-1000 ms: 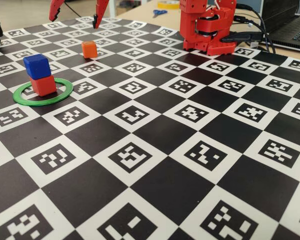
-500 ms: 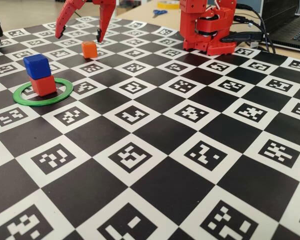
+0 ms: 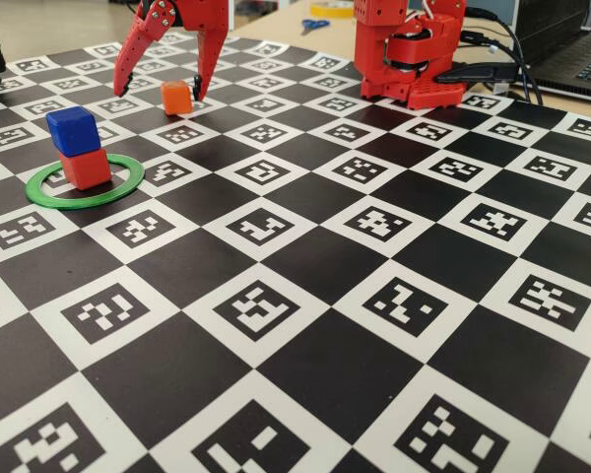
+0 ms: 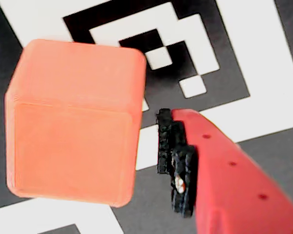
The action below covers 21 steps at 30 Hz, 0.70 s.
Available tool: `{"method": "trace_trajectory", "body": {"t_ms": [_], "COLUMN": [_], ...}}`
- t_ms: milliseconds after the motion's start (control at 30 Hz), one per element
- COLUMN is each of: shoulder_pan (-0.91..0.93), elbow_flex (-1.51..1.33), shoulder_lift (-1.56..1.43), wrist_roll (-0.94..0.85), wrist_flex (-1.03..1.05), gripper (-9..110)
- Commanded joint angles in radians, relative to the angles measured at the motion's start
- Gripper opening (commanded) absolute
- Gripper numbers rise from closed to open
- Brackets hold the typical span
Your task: Grab the red cube then put it in the green circle then put the blue cube on top and finally the orange cube on top
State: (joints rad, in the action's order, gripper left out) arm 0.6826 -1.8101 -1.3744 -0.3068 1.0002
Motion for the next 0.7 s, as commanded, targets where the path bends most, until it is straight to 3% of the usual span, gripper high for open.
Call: {"method": "trace_trajectory", "body": {"t_ms": [0, 167, 467, 667], "shoulder_pan": [0.012, 0.012, 0.012, 0.011], "elbow_flex": [0.018, 0.02, 0.018, 0.015], "shoulder_lift": [-0.015, -0.014, -0.014, -0.015], "wrist_roll": [-0.009, -0.009, -0.006, -0.011], "wrist_flex": [-0.006, -0.006, -0.011, -0.011], "gripper": [50, 49, 24, 15]}}
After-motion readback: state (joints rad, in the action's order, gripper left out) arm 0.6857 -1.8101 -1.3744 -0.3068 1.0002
